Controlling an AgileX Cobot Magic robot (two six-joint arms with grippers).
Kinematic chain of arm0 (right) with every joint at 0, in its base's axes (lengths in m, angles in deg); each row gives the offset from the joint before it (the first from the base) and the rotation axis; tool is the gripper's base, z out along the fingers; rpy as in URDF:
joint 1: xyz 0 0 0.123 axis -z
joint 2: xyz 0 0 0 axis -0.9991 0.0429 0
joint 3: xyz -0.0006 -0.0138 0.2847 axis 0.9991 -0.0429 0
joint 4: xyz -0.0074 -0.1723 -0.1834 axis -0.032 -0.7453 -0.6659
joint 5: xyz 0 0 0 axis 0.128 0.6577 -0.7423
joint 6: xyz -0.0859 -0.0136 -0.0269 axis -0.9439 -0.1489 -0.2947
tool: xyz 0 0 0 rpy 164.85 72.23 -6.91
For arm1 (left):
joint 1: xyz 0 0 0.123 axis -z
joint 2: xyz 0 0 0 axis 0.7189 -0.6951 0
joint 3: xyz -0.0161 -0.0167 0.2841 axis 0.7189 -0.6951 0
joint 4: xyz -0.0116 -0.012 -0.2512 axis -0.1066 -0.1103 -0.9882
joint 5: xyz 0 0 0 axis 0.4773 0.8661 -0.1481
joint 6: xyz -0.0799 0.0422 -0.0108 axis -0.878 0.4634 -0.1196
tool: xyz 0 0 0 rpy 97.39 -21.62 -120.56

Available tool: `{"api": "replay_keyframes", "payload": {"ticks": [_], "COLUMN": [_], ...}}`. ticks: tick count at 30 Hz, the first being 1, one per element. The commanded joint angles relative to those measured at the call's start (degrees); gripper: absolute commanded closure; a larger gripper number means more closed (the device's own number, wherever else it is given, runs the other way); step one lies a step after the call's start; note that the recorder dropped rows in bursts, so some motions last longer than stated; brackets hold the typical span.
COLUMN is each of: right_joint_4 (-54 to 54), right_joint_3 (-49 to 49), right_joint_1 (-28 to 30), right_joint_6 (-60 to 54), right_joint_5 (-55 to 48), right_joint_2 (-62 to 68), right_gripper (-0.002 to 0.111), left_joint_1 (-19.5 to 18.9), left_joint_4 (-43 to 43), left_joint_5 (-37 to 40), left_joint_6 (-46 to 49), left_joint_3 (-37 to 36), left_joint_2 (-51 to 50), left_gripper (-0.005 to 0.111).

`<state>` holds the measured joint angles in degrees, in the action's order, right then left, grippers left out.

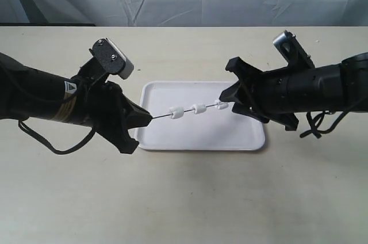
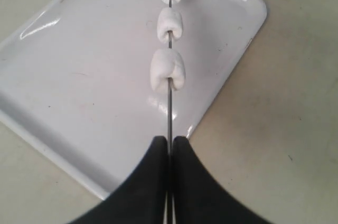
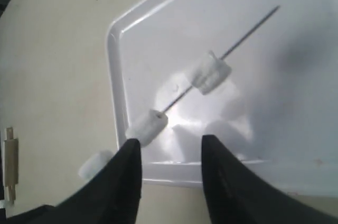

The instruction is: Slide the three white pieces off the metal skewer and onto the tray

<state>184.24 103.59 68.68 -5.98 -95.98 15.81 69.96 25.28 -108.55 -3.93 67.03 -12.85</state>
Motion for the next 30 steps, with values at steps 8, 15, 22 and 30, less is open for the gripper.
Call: {"api": "replay_keyframes", "payload": {"ticks": [8, 15, 22, 30], "right_joint_4": [0.0, 0.0, 0.0, 0.0], "right_joint_3": [-3.3, -3.3, -3.5, -3.5], "right_joint_1": [0.0, 0.0, 0.0, 0.0], "right_joint_6": [-2.0, -3.9, -3.2, -1.7], "right_joint_5": [0.4, 0.6, -0.5, -2.4], "right_joint_2": [1.3, 1.3, 1.3, 4.7], "right_gripper": [0.071, 0.071, 0.071, 0.071], "left_joint_1": [0.2, 0.2, 0.2, 0.2], "left_joint_4": [-0.3, -0.3, -0.3, -0.3], "left_joint_5": [2.5, 0.7, -0.4, -0.8], "left_joint_6": [1.0, -0.5, -0.7, -1.3], "left_joint_3": [-0.4, -0.4, -0.5, -0.5], "left_joint_2": [2.5, 2.4, 2.4, 2.6], "left_gripper": [0.107, 0.107, 0.107, 0.107]}}
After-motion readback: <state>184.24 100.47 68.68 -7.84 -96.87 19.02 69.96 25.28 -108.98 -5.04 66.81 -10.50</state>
